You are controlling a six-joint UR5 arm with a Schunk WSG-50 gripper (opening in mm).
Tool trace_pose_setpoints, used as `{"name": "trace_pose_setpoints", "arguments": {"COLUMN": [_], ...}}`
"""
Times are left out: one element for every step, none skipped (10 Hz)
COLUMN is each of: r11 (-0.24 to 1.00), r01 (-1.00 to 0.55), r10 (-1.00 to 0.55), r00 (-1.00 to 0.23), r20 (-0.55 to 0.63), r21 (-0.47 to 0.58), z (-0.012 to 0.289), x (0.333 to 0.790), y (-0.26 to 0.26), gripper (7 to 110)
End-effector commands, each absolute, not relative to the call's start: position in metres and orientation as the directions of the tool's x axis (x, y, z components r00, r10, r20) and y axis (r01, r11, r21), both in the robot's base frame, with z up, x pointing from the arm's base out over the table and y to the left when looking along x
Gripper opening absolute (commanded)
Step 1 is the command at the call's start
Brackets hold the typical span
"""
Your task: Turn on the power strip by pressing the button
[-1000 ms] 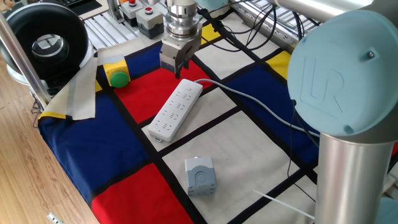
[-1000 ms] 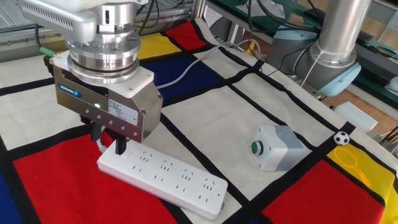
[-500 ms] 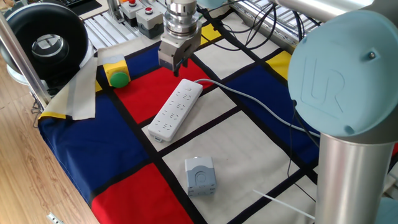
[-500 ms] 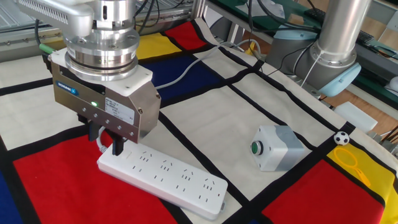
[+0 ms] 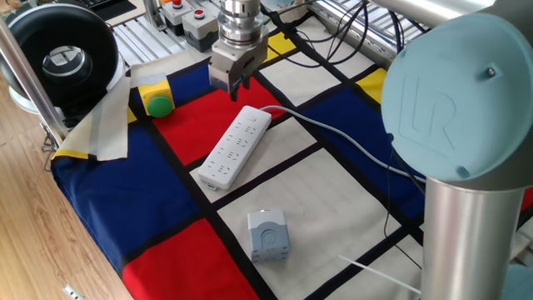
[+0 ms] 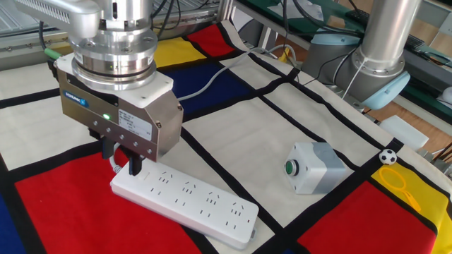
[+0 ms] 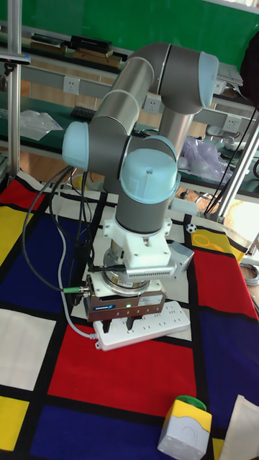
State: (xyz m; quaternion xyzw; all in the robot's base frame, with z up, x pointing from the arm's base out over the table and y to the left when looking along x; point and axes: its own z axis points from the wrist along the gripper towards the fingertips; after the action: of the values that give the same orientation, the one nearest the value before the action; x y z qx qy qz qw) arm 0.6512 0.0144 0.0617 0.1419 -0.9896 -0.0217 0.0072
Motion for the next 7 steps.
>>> {"name": "trace_pose_setpoints", "arguments": {"r11": [0.952, 0.951, 0.947, 0.945, 0.943, 0.941, 0.936], "r01": [-0.303, -0.308, -0.322, -0.326, -0.332, -0.338, -0.351], "r10": [-0.303, -0.309, -0.322, -0.325, -0.331, -0.337, -0.350], "r00": [-0.953, -0.951, -0.947, -0.945, -0.943, -0.941, -0.936], "r20": [0.001, 0.007, -0.009, -0.037, -0.039, -0.037, -0.047], "r21": [0.054, 0.037, 0.022, 0.038, 0.032, 0.026, 0.014], "z": [0.056, 0.054, 0.045, 0.039, 0.038, 0.036, 0.034], "x": [0.646, 0.643, 0.638, 0.637, 0.637, 0.635, 0.635], "y": [0.007, 0.002, 0.000, 0.004, 0.001, -0.001, -0.006], "gripper": [44, 44, 44, 44, 44, 44, 44]}}
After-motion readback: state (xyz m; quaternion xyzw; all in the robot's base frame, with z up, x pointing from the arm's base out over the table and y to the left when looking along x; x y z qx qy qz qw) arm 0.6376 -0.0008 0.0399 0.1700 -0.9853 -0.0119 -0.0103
